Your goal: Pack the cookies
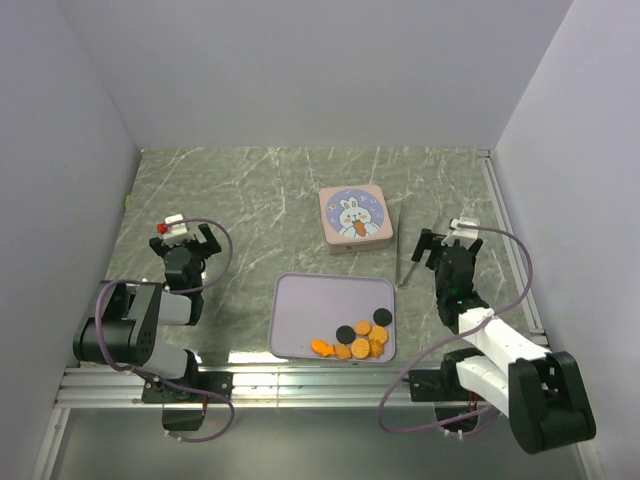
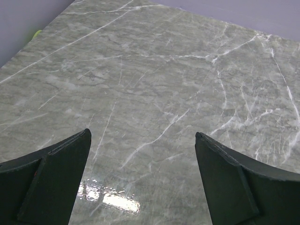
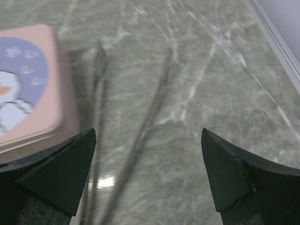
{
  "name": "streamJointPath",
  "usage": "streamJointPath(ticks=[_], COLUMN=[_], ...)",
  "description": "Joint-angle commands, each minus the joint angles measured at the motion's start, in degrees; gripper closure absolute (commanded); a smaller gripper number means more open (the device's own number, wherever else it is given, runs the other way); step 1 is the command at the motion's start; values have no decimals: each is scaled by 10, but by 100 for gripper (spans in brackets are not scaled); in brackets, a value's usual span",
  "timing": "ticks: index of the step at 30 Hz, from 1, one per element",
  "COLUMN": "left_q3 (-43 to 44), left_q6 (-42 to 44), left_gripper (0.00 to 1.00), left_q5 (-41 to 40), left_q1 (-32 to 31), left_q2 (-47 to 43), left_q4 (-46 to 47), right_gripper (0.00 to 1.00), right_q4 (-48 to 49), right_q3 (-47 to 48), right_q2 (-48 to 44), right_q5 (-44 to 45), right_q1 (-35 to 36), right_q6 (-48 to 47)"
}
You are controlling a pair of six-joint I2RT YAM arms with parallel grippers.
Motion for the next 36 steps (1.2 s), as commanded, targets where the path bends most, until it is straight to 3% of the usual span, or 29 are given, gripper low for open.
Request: streamJointPath(ticks=[1, 8, 14, 36], left_q3=[13, 14, 14, 14], left_q6=[4, 4, 4, 4], left_gripper=[1, 1, 1, 0], left_q5=[9, 9, 10, 9], left_q1=[3, 3, 3, 3], left_q2=[-1, -2, -2, -1], left_q4=[40, 38, 38, 38], right_gripper=[0, 0, 0, 0], right_q4=[165, 237, 389, 377], right_q3=[-29, 3, -46, -40], right_q2=[28, 120, 188, 180], right_q5=[22, -12, -40, -48], right_q1=[-23, -47, -67, -73], right_q6=[6, -9, -13, -6])
